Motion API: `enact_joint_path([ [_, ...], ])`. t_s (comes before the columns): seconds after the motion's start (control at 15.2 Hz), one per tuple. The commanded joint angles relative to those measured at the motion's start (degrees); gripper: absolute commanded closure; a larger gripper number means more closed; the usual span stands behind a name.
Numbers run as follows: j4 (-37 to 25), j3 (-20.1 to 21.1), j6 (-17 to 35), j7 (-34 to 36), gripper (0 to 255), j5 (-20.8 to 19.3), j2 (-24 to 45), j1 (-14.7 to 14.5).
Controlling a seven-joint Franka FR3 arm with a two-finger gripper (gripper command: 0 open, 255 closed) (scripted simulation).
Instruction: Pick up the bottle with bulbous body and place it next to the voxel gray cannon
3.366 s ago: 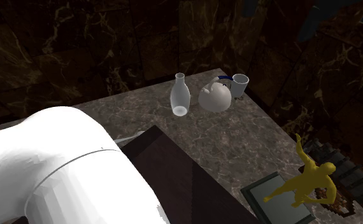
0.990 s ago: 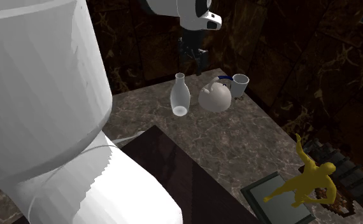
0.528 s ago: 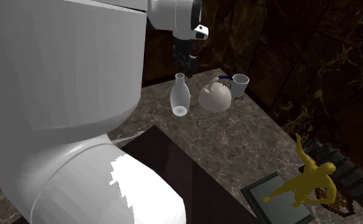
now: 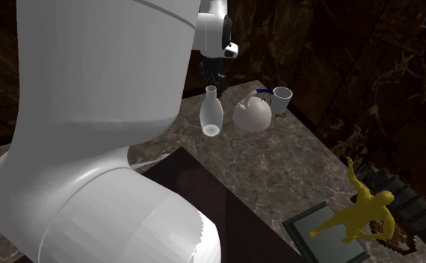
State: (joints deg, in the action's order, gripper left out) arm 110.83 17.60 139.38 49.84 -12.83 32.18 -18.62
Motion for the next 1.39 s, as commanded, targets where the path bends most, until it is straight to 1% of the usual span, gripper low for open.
enact_joint_path([
  [0.0,-0.24,-0.37,0.97,0.30,0,-0.47,1.21,-0.31],
  [0.13,-0.33,-0.67,1.79,0.53,0,-0.82,2.14,-0.54],
  [0.59,-0.33,-0.67,1.78,0.52,0,-0.82,2.13,-0.53],
  [0.66,-0.33,-0.67,1.78,0.52,255,-0.82,2.13,-0.53],
  [1.32,-0.22,-0.48,1.29,0.39,255,-0.59,1.53,-0.39],
])
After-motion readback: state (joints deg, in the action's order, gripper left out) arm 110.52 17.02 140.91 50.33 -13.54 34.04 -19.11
